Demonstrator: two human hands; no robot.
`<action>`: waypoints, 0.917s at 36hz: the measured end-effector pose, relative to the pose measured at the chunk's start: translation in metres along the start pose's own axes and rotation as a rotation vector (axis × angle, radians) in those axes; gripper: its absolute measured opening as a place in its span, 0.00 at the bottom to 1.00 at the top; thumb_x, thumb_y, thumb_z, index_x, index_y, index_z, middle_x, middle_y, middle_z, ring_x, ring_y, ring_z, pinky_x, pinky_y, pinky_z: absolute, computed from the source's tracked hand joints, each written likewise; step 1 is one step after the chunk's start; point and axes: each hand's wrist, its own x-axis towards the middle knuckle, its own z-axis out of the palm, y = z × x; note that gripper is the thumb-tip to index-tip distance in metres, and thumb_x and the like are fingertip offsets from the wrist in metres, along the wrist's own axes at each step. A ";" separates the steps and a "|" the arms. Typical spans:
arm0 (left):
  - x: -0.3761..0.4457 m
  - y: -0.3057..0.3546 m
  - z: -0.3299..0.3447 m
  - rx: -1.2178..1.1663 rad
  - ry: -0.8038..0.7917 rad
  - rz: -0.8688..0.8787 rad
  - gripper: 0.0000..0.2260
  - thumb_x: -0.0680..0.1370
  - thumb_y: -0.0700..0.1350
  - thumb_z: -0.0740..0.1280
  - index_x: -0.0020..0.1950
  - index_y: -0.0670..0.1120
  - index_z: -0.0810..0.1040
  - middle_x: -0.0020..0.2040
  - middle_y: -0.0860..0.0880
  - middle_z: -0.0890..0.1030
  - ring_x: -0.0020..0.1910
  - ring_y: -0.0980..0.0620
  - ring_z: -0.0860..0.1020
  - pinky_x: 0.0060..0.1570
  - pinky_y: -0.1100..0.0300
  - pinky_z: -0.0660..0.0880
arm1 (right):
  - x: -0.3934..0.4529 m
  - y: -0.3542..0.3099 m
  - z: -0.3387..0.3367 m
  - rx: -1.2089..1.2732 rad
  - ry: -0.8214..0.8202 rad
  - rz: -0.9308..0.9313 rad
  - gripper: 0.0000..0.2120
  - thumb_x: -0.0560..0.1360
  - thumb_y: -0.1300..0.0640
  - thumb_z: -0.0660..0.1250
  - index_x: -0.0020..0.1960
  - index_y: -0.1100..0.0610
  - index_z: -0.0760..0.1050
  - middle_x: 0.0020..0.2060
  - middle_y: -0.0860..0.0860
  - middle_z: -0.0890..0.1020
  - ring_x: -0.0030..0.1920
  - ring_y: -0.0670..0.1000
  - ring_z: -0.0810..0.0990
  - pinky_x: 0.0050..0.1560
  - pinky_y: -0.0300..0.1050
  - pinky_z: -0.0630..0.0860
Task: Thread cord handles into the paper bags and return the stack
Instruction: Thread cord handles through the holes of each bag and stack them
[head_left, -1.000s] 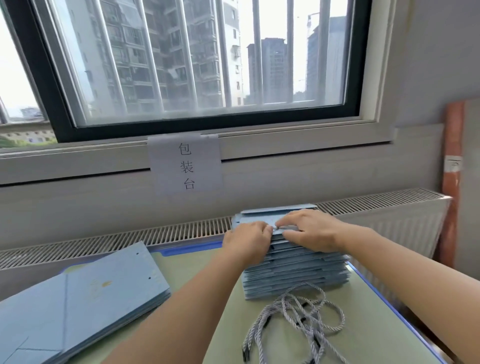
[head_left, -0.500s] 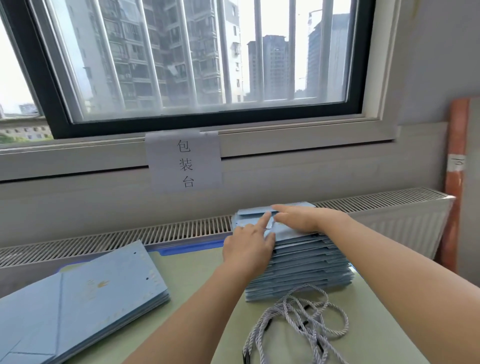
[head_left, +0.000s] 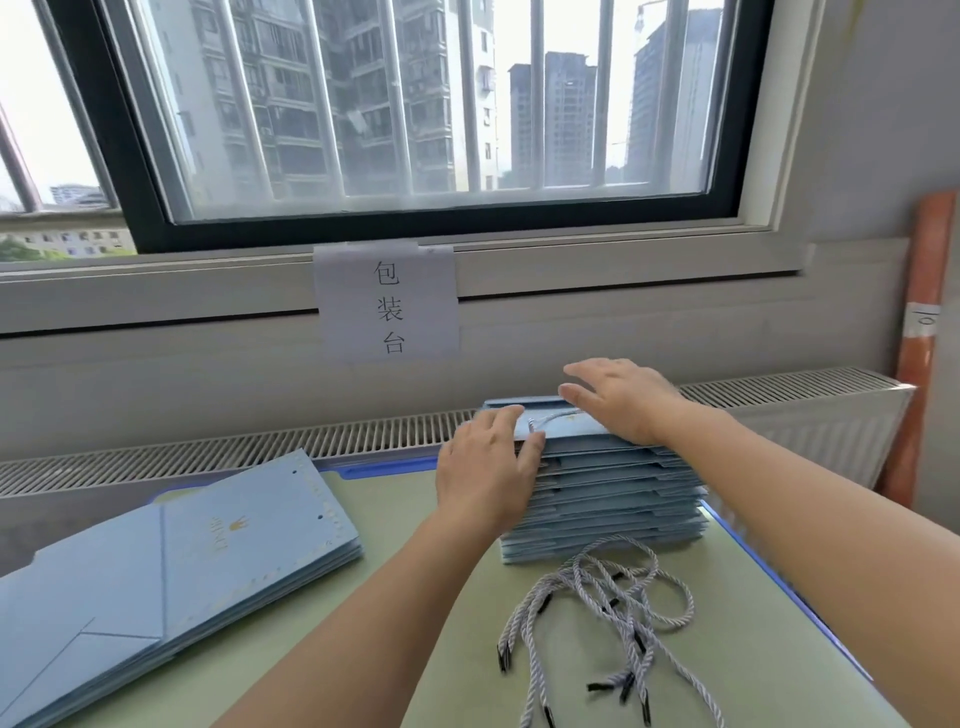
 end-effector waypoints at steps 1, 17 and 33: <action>-0.005 -0.006 -0.003 -0.017 0.040 -0.002 0.22 0.83 0.56 0.53 0.75 0.50 0.63 0.73 0.51 0.67 0.72 0.51 0.64 0.69 0.54 0.62 | -0.004 -0.006 -0.003 -0.016 0.037 -0.028 0.25 0.81 0.41 0.48 0.74 0.51 0.61 0.73 0.49 0.65 0.72 0.52 0.63 0.69 0.51 0.62; -0.114 -0.159 -0.057 0.486 -0.305 -0.522 0.36 0.78 0.69 0.49 0.79 0.52 0.43 0.80 0.48 0.47 0.79 0.45 0.45 0.73 0.38 0.41 | -0.076 -0.137 0.046 0.008 0.370 -0.606 0.24 0.76 0.46 0.48 0.39 0.55 0.79 0.34 0.48 0.81 0.39 0.53 0.78 0.42 0.46 0.74; -0.150 -0.138 -0.073 0.614 0.365 0.096 0.25 0.77 0.60 0.51 0.32 0.50 0.81 0.27 0.52 0.78 0.30 0.49 0.78 0.54 0.51 0.73 | -0.086 -0.182 0.080 1.420 -0.494 0.390 0.32 0.79 0.35 0.48 0.58 0.61 0.73 0.43 0.58 0.84 0.31 0.51 0.78 0.25 0.38 0.71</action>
